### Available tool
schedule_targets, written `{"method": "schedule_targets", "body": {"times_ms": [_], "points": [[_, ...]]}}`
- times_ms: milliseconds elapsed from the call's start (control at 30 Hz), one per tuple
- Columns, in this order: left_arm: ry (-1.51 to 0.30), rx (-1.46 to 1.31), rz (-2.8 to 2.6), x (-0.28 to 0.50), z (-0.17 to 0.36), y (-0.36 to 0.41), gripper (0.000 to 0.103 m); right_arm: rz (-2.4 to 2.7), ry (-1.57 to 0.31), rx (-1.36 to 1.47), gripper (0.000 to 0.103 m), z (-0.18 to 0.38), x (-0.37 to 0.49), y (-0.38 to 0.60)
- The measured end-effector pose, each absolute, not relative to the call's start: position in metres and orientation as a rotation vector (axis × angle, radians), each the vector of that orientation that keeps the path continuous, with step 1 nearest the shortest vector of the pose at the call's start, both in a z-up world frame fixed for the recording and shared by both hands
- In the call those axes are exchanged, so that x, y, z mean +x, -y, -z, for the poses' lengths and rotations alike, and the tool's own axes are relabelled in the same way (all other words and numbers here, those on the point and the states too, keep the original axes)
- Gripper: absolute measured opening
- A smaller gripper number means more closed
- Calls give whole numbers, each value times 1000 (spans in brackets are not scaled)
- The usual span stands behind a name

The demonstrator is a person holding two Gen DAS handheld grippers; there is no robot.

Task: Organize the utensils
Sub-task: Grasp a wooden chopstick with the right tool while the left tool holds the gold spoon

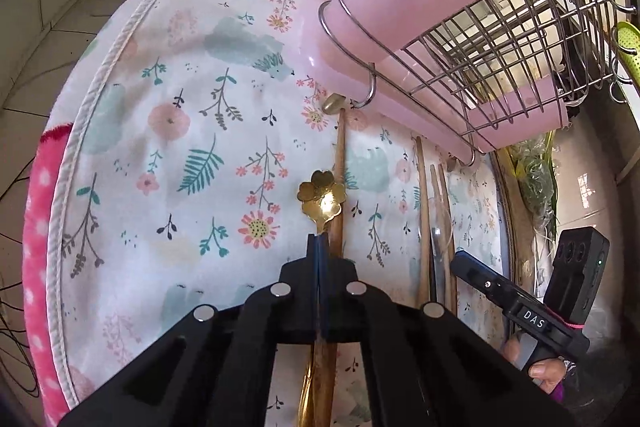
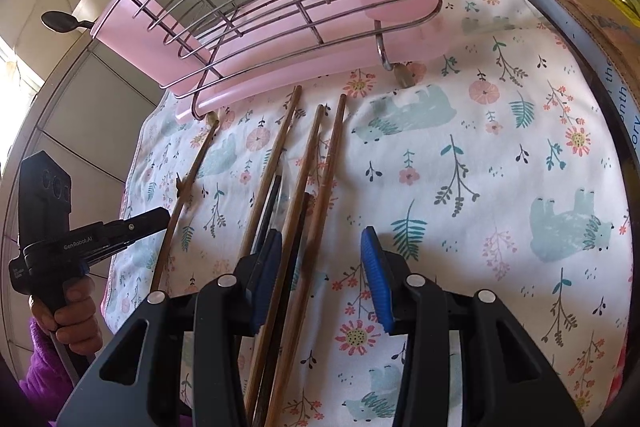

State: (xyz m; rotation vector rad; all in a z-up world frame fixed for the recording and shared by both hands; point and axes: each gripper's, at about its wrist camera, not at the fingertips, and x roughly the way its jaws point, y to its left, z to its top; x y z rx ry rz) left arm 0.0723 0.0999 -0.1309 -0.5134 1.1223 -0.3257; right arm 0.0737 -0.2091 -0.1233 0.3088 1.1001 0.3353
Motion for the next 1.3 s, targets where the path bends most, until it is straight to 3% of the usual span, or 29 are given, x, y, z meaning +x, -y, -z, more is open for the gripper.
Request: {"method": "schedule_targets", "body": {"times_ms": [333, 1000, 1167, 1300], "points": [[-1091, -379, 302, 71, 106, -91, 1, -337, -1103, 294, 42, 122, 77, 203], [-1148, -20, 281, 69, 121, -27, 9, -323, -1104, 287, 42, 123, 77, 211], [-1108, 112, 239, 67, 121, -11, 3, -326, -1107, 285, 42, 122, 76, 211], [-1071, 49, 208, 67, 117, -22, 2, -323, -1109, 290, 42, 119, 79, 212]]}}
